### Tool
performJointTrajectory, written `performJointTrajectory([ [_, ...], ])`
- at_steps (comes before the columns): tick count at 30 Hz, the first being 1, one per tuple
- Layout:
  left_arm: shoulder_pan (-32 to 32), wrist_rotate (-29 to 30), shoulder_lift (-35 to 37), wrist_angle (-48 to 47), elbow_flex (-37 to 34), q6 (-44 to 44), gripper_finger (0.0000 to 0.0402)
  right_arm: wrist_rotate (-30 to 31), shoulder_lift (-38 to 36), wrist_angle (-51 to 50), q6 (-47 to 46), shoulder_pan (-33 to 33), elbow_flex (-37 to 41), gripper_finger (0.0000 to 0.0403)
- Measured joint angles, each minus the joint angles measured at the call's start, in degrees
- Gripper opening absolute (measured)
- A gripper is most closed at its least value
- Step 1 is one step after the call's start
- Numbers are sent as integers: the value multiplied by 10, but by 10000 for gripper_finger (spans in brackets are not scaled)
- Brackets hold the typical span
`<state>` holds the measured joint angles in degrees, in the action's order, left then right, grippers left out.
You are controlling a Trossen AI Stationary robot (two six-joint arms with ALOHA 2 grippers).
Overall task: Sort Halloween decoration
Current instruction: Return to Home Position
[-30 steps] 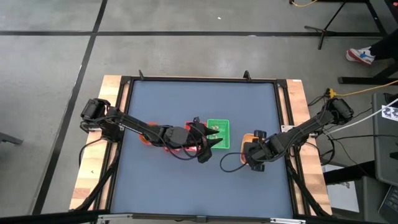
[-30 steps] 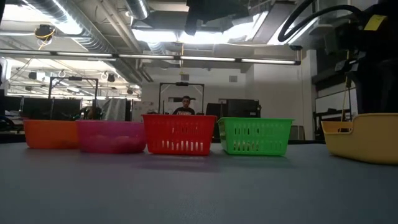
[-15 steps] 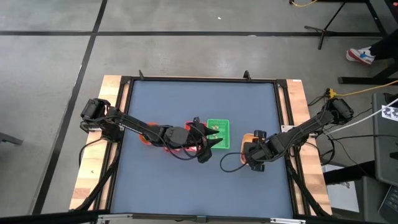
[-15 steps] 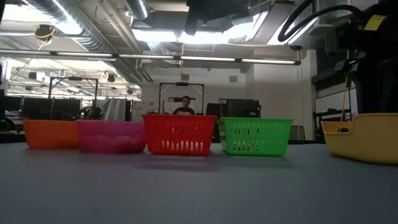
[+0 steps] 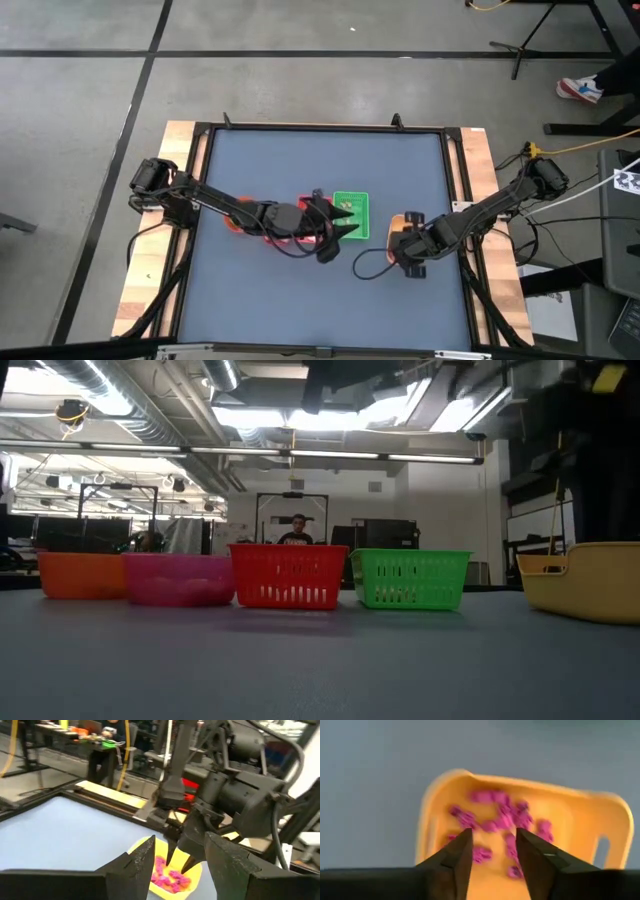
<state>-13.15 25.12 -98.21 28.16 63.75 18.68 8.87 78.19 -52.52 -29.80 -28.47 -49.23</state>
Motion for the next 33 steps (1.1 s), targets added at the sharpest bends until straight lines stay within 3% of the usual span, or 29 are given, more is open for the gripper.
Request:
performJointTrajectory([
  [5, 11, -55, 0, 26, 0, -11, 132, -9, 0, 35, 57, 0, -37, 92],
  [11, 30, -93, 0, 51, 1, -12, 72, 5, 0, 33, 147, 0, -123, 7],
  [15, 38, -98, 0, 67, 1, -23, 14, 16, 0, 28, 203, 1, -187, 19],
  [22, 52, -135, 14, 69, 1, -47, 1, 16, 0, -3, 296, 26, -290, 6],
  [29, 50, -118, 101, -38, 1, -118, 0, 18, -25, -65, 303, 42, -329, 3],
  [33, 33, -66, 160, -139, 1, -157, 0, 19, -61, -79, 302, 41, -323, 1],
])
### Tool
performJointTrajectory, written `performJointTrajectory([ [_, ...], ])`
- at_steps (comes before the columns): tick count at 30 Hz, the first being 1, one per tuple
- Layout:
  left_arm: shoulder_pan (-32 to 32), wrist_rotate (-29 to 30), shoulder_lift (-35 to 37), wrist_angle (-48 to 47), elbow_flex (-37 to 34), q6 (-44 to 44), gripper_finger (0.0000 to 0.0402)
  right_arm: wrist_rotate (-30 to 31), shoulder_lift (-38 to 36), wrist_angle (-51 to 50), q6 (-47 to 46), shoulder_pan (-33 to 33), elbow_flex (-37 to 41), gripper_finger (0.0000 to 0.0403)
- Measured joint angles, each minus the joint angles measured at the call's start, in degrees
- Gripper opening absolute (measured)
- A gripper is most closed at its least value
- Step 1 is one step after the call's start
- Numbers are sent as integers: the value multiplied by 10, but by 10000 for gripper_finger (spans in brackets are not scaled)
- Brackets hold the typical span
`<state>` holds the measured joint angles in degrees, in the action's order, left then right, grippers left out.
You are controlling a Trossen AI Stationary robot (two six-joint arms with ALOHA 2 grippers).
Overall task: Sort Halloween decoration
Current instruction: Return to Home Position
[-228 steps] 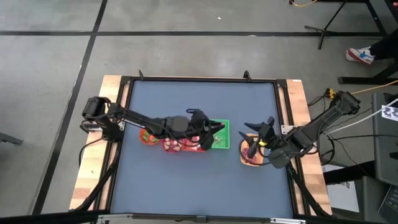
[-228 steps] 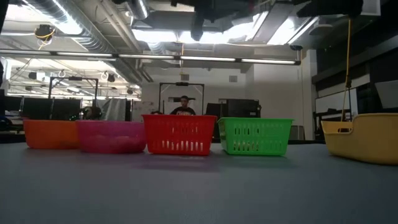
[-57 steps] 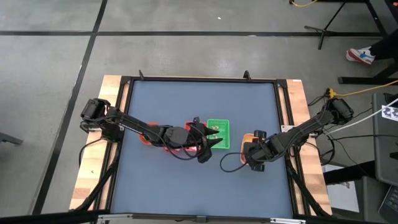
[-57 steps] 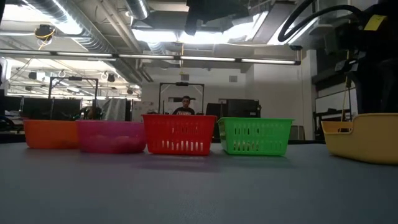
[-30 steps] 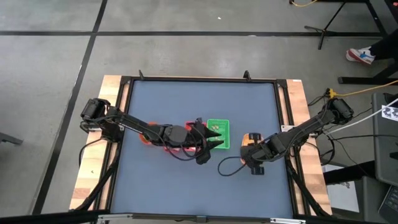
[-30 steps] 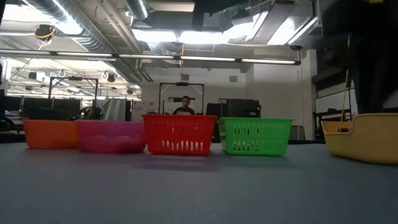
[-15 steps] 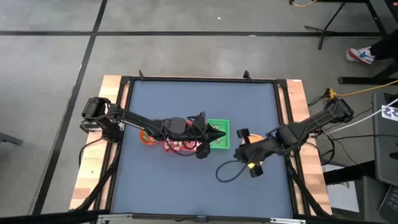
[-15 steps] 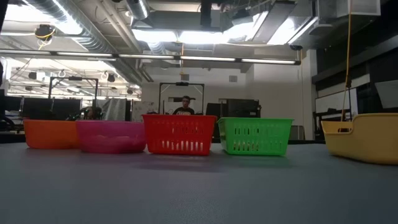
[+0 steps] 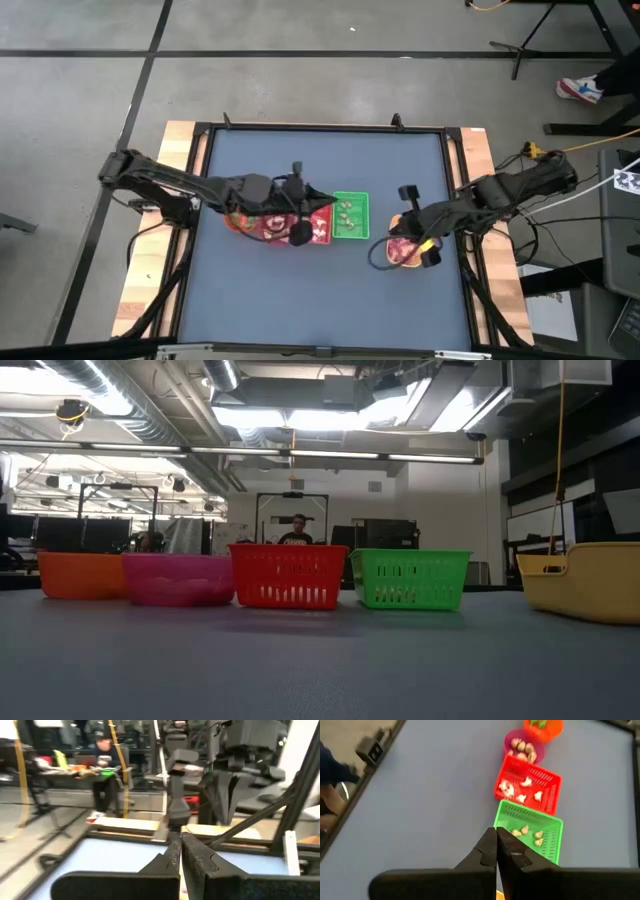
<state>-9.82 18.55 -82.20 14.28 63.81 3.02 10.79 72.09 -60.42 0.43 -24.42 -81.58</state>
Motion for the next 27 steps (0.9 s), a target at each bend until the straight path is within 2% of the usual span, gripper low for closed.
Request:
performJointTrajectory([
  [4, -26, 70, 49, -78, 0, -24, 0, 0, -49, 4, -1, 0, 13, 1],
  [12, -89, 103, 129, -235, 0, -10, 0, 19, -157, 41, -31, 0, 82, 1],
  [15, -113, 143, 156, -280, 0, 4, 0, 23, -197, 62, -39, 1, 119, 1],
  [19, -143, 213, 185, -352, 0, 37, 0, 23, -242, 107, -47, 1, 177, 1],
  [23, -170, 253, 206, -427, 0, 95, 0, 33, -297, 144, -50, 1, 234, 1],
  [27, -203, 312, 212, -467, 0, 131, 0, 44, -350, 176, -51, 1, 290, 1],
])
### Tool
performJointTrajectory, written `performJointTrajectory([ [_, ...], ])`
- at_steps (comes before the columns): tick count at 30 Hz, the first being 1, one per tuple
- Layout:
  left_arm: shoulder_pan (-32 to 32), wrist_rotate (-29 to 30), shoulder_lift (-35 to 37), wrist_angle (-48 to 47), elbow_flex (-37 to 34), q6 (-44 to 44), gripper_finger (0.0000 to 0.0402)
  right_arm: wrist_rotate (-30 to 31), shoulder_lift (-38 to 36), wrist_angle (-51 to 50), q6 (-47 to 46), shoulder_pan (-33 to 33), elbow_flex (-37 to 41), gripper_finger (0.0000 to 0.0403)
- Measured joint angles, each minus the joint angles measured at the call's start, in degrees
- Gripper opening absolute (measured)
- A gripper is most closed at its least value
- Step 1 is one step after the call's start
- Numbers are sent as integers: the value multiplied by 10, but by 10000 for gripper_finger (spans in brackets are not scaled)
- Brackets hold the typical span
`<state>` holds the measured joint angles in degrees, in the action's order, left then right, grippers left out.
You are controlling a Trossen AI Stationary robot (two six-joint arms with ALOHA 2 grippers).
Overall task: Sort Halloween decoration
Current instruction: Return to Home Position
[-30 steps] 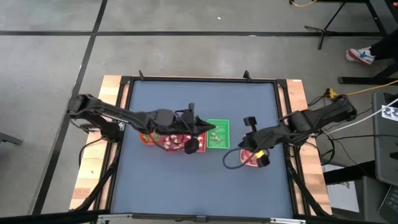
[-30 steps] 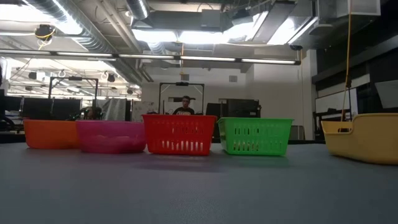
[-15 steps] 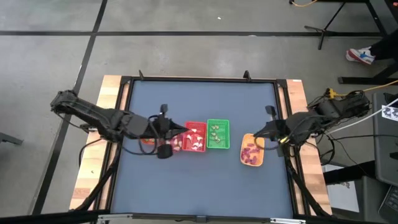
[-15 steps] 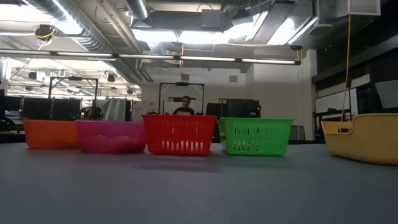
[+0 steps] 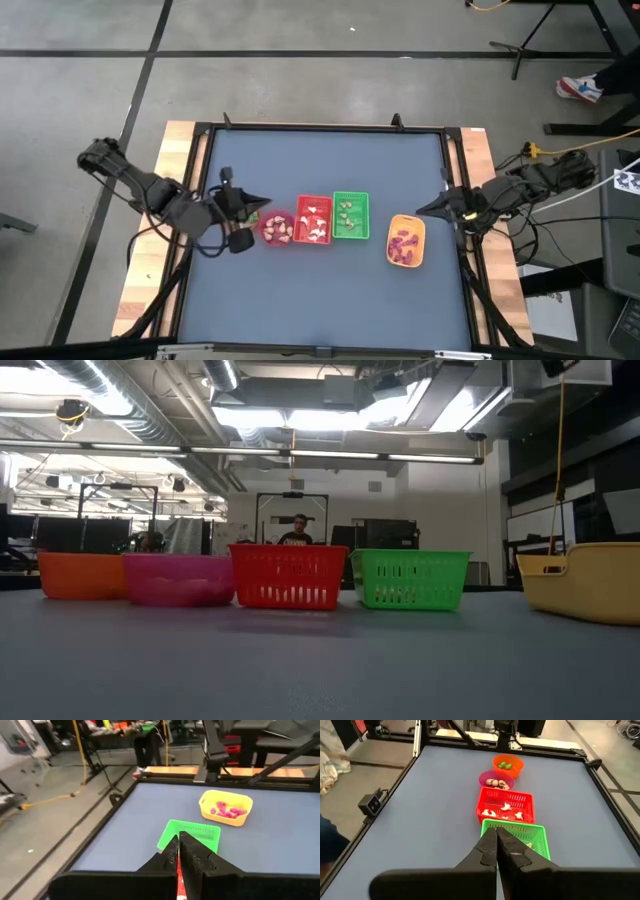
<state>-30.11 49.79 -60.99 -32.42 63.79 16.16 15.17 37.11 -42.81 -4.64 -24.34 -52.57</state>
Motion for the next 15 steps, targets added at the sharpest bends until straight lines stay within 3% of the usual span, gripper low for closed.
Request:
performJointTrajectory([
  [6, -49, 62, 0, -33, 0, 25, 0, 3, -80, 49, -12, 0, 73, 1],
  [15, -113, 144, 0, -152, 0, 172, 0, 3, -170, 131, -10, 0, 176, 1],
])
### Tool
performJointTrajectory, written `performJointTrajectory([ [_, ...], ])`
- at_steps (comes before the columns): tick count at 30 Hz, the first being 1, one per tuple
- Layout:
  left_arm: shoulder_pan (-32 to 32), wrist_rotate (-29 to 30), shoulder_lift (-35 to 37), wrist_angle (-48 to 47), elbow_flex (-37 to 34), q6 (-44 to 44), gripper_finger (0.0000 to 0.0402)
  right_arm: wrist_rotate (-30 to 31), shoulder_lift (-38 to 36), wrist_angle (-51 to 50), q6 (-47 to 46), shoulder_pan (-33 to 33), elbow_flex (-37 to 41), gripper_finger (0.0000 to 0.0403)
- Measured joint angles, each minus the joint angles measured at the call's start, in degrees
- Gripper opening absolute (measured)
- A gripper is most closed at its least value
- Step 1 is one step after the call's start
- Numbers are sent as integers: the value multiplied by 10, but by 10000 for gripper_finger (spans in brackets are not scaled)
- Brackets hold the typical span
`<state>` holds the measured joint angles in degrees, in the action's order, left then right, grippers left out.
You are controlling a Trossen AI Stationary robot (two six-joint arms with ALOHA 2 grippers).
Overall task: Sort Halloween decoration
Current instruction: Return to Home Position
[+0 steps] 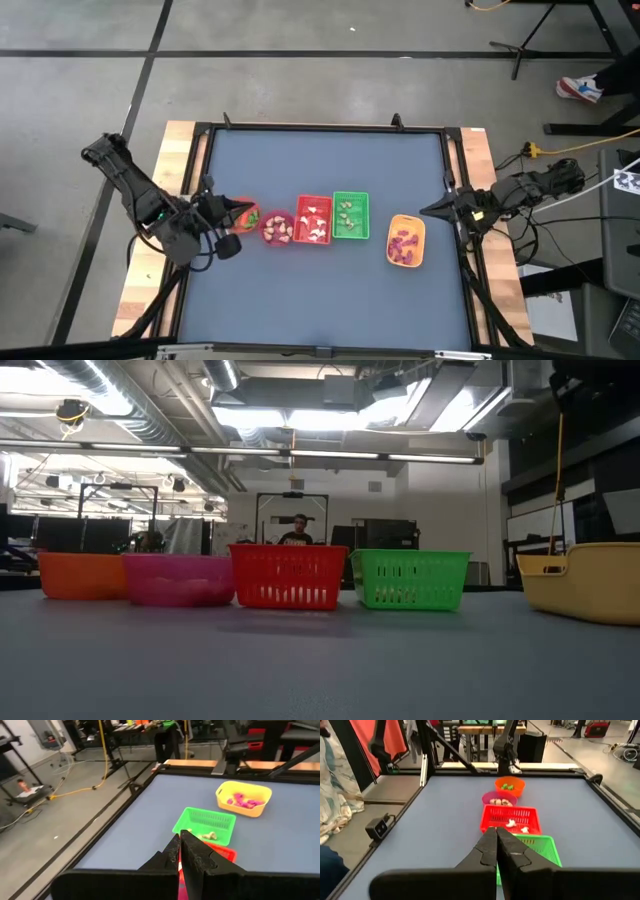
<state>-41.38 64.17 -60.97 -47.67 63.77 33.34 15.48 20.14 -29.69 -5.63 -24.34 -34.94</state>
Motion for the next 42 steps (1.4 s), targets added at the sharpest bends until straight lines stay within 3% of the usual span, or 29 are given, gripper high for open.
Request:
performJointTrajectory([
  [8, -44, 52, 4, -187, -9, 198, 0, 4, -25, 54, 1, 0, 67, 1],
  [13, -47, 60, 59, -121, -89, 244, 0, 19, -24, 73, 16, 0, 81, 1],
  [15, -35, 33, 78, -36, -142, 210, 0, 26, -25, 79, 16, 0, 81, 1],
  [19, 7, -50, 124, 201, -263, 56, 0, 25, -24, 106, 30, 0, 81, 1],
  [23, 79, -161, 178, 447, -383, -118, 0, 25, -24, 118, 35, 0, 81, 1],
  [27, 157, -289, 257, 615, -482, -223, 0, 24, -24, 119, 36, 0, 81, 1],
  [30, 211, -355, 319, 661, -538, -244, 0, 24, -24, 118, 39, 0, 81, 1],
  [36, 293, -459, 437, 664, -596, -251, 0, 24, -24, 119, 43, 0, 81, 1],
  [42, 344, -491, 508, 646, -634, -261, 0, 30, -24, 118, 43, 0, 81, 1],
])
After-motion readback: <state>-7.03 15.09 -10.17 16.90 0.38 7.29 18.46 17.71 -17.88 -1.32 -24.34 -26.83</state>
